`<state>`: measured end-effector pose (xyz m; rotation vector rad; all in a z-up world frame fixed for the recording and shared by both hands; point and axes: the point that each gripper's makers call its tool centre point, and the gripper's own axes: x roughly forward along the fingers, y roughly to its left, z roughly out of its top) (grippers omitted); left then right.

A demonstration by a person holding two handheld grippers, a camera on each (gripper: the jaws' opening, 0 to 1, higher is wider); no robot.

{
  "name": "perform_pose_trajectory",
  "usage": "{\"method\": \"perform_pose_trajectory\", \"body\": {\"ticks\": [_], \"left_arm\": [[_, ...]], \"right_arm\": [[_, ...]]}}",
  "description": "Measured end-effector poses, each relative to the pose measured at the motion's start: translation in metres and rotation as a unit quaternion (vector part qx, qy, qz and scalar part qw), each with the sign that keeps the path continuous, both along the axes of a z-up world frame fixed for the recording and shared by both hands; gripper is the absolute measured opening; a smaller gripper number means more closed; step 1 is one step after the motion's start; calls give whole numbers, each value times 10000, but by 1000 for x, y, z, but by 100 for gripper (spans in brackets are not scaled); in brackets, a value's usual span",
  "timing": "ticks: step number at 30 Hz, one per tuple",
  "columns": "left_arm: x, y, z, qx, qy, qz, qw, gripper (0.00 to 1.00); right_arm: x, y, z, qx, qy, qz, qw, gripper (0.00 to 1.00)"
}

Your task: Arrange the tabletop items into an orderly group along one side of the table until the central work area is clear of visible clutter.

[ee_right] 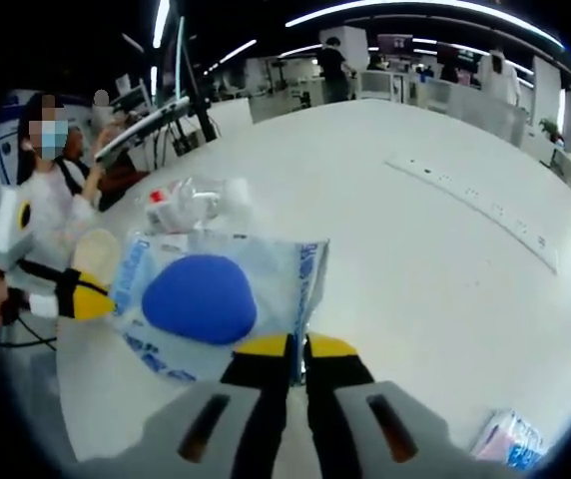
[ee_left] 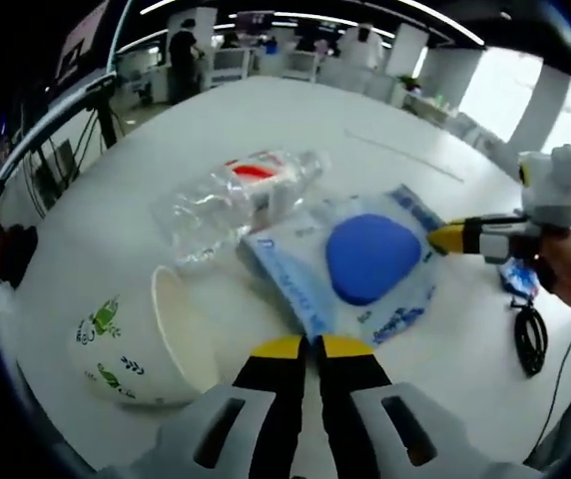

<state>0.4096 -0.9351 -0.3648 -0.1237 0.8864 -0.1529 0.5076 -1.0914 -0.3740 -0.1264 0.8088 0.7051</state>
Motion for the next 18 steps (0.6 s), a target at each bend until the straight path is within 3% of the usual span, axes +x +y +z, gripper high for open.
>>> {"method": "perform_pose_trajectory", "body": {"ticks": [18], "left_arm": [[3,0,5,-93,-96,0,9999,0]], "right_arm": [[-4,0,5,-7,-39,-47,10000,0]]}}
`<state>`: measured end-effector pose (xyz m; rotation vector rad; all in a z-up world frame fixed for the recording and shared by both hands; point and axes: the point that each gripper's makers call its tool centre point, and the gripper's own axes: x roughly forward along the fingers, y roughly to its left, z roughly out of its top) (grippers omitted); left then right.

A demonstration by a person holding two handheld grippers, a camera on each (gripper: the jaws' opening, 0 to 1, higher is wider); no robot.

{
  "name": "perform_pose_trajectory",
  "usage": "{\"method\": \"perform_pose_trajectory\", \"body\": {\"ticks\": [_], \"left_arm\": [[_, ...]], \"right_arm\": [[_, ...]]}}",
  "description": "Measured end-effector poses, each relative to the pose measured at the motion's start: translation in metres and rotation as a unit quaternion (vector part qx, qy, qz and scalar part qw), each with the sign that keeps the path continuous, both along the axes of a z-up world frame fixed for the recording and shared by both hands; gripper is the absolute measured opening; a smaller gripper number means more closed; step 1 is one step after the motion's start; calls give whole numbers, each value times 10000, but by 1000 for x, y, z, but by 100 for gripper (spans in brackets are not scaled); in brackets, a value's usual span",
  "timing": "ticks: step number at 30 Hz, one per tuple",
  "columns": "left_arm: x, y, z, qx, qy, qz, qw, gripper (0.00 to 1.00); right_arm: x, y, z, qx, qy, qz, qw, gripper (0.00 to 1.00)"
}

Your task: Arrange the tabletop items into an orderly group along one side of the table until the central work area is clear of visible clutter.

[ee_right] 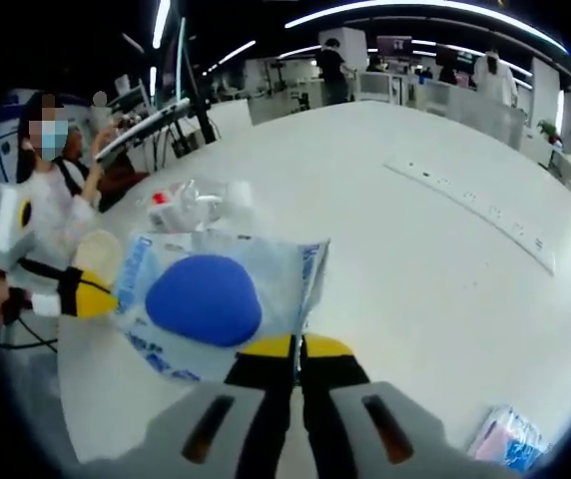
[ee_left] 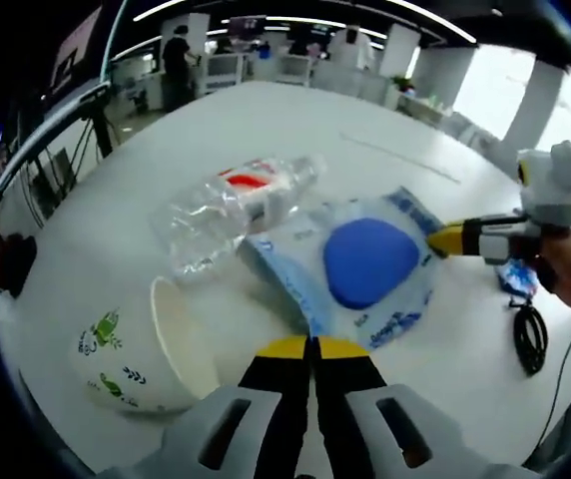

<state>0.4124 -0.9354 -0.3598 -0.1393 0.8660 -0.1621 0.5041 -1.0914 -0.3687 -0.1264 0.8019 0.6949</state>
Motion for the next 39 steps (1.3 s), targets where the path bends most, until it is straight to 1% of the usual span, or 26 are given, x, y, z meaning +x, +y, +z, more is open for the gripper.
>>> {"method": "perform_pose_trajectory", "body": {"ticks": [6,22,25,27,33,39], "left_arm": [[0,-2,3,-17,-38,-43,10000,0],[5,-9,18,-33,-193,-205,9996,0],[7,-11,23,-26,-265,-270,9993,0],[9,-11,26,40,-329,-348,9988,0],[12,-14,35,-1,-403,-447,9982,0],[14,-18,42,14,-485,-633,9968,0]], "right_arm": [[-5,-5,4,15,-21,-73,10000,0],[-7,-17,22,104,-146,-283,9994,0],[-8,-20,25,117,-174,-336,9992,0],[-8,-21,28,152,-194,-381,9990,0],[-9,-26,37,179,-267,-484,9983,0],[-12,-33,46,233,-326,-653,9971,0]]}}
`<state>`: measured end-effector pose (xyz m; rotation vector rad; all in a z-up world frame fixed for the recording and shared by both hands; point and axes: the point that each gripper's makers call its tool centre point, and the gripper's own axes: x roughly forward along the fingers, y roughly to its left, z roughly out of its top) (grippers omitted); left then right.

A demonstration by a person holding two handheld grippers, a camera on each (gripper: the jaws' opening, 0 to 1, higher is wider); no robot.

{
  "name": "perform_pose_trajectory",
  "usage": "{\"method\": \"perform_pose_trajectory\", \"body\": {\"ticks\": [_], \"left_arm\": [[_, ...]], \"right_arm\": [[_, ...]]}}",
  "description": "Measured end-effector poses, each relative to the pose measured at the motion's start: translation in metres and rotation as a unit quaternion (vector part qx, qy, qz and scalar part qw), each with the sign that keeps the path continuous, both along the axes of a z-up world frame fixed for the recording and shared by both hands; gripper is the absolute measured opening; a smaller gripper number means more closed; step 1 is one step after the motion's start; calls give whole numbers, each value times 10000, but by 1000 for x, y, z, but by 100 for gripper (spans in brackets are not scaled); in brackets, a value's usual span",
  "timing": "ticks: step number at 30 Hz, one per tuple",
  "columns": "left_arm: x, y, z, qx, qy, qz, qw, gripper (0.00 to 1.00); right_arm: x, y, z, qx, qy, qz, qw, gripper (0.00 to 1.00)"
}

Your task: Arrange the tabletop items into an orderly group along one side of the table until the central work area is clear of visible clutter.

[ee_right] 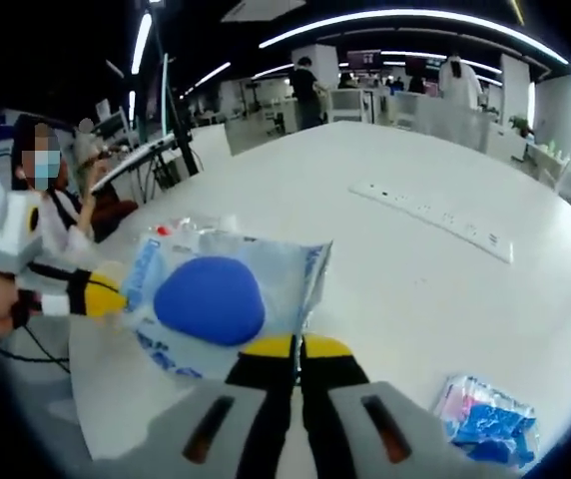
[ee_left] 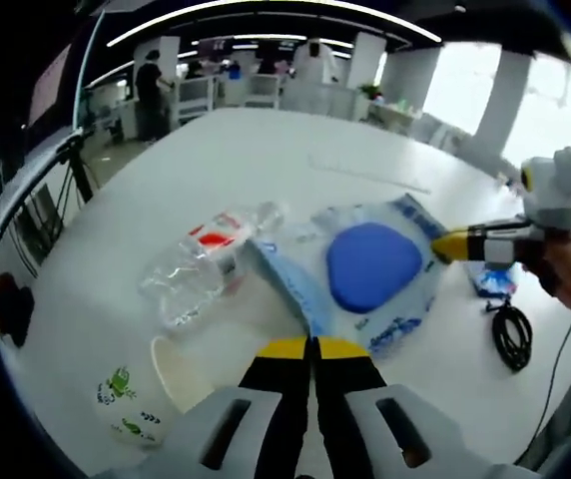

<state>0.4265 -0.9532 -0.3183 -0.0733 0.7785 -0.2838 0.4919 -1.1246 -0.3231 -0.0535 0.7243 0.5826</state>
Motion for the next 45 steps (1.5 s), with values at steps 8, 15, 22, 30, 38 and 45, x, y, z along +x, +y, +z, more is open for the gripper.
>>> {"method": "perform_pose_trajectory", "body": {"ticks": [8,15,22,30,38,45], "left_arm": [[8,-10,14,4,-147,-338,9993,0],[15,-20,30,13,-299,-696,9971,0],[20,-31,42,2,-399,-1092,9932,0],[26,-44,52,39,-490,-1493,9876,0],[28,-54,56,117,-542,-1881,9806,0],[34,-59,52,141,-553,-2093,9762,0]], "right_arm": [[-4,-12,17,67,-140,-262,9995,0],[-13,-25,33,99,-267,-546,9981,0],[-24,-38,44,143,-343,-852,9957,0],[-38,-51,53,222,-397,-1184,9919,0],[-50,-60,54,240,-401,-1505,9875,0],[-57,-65,49,252,-318,-1767,9834,0]]}}
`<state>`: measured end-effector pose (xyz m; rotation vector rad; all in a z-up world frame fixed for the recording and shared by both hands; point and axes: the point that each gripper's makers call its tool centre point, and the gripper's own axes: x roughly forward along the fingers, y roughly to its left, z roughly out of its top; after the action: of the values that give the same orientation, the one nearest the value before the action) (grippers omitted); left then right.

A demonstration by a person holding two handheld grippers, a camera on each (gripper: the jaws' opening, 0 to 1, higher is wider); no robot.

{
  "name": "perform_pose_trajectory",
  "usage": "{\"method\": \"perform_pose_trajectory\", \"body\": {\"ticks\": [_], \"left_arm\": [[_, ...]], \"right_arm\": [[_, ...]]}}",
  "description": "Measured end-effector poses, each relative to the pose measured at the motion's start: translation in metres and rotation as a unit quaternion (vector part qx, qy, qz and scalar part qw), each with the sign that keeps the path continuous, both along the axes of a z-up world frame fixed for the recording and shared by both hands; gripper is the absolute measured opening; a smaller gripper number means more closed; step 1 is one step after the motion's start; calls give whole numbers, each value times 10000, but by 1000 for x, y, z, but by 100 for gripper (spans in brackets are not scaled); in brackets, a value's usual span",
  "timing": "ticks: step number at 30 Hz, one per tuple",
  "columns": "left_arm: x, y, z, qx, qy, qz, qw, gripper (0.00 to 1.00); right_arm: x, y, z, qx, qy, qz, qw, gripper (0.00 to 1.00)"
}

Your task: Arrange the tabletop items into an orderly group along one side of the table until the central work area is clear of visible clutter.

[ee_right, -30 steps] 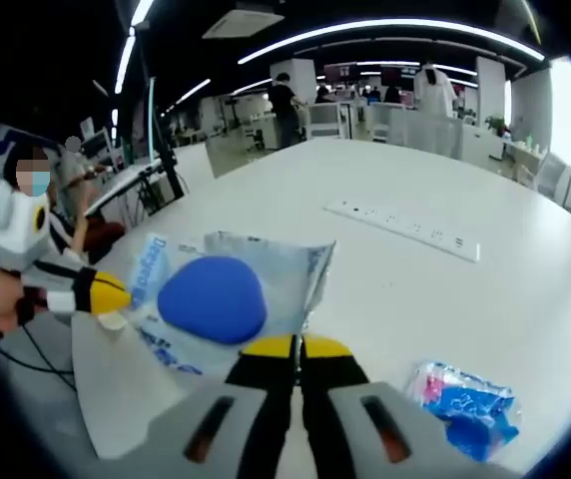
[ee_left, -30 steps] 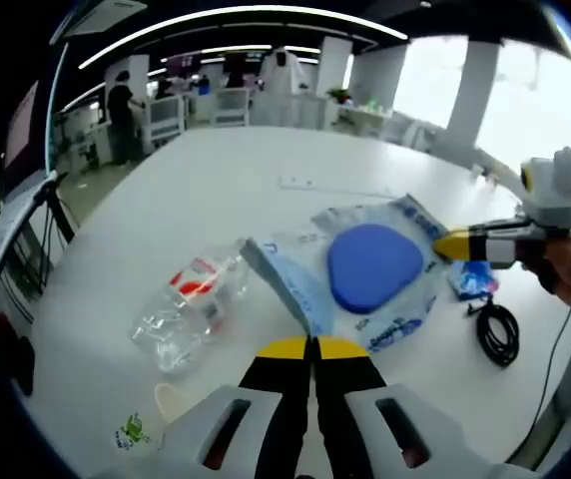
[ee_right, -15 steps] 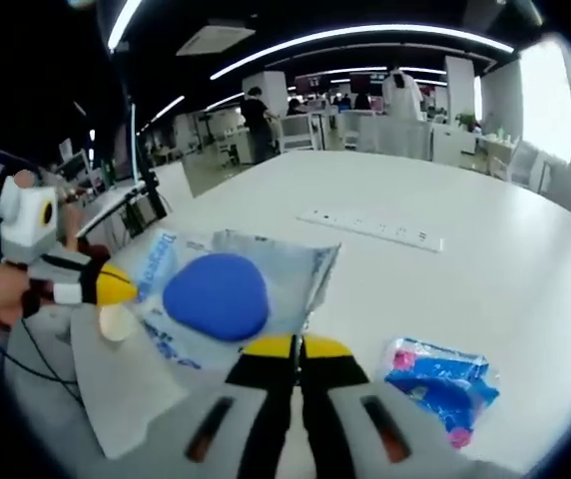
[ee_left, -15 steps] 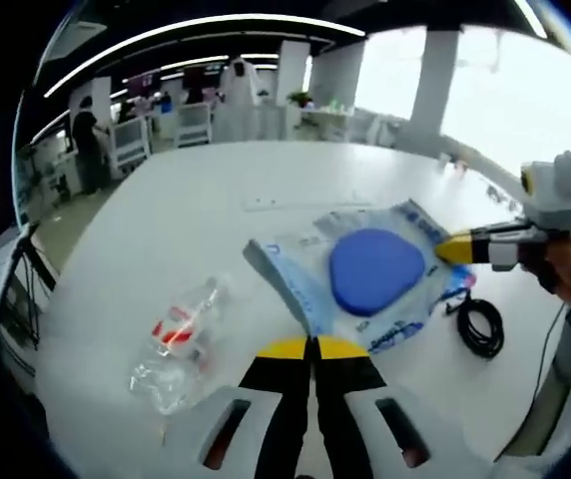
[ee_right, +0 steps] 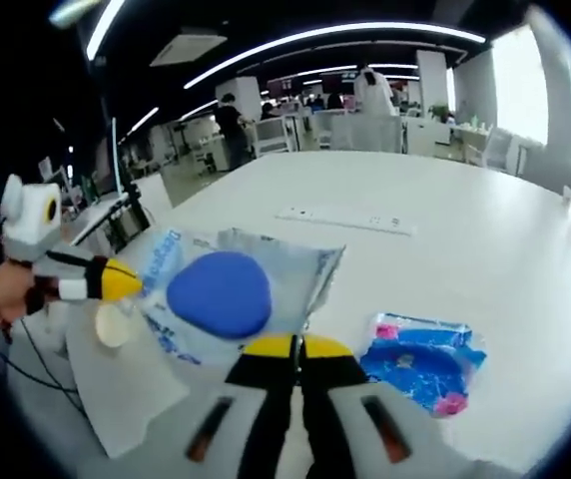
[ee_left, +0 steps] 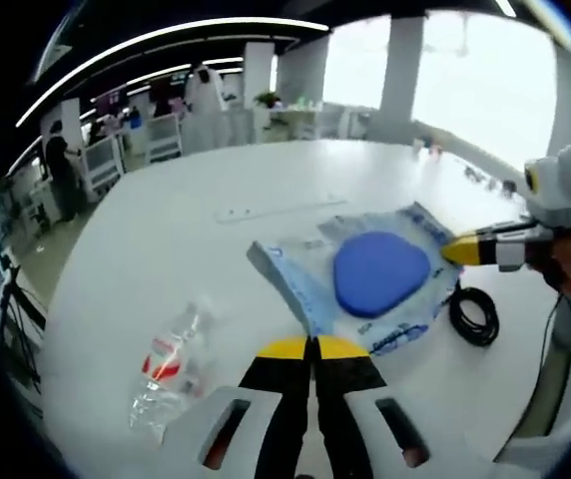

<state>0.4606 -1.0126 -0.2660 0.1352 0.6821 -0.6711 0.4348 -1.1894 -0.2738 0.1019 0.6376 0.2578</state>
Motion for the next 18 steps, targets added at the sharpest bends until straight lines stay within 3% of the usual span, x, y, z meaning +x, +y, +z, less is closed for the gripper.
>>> {"method": "perform_pose_trajectory", "body": {"ticks": [18], "left_arm": [[26,-9,-26,160,72,-288,9994,0]], "right_arm": [[11,-6,-27,11,215,-402,9990,0]]}}
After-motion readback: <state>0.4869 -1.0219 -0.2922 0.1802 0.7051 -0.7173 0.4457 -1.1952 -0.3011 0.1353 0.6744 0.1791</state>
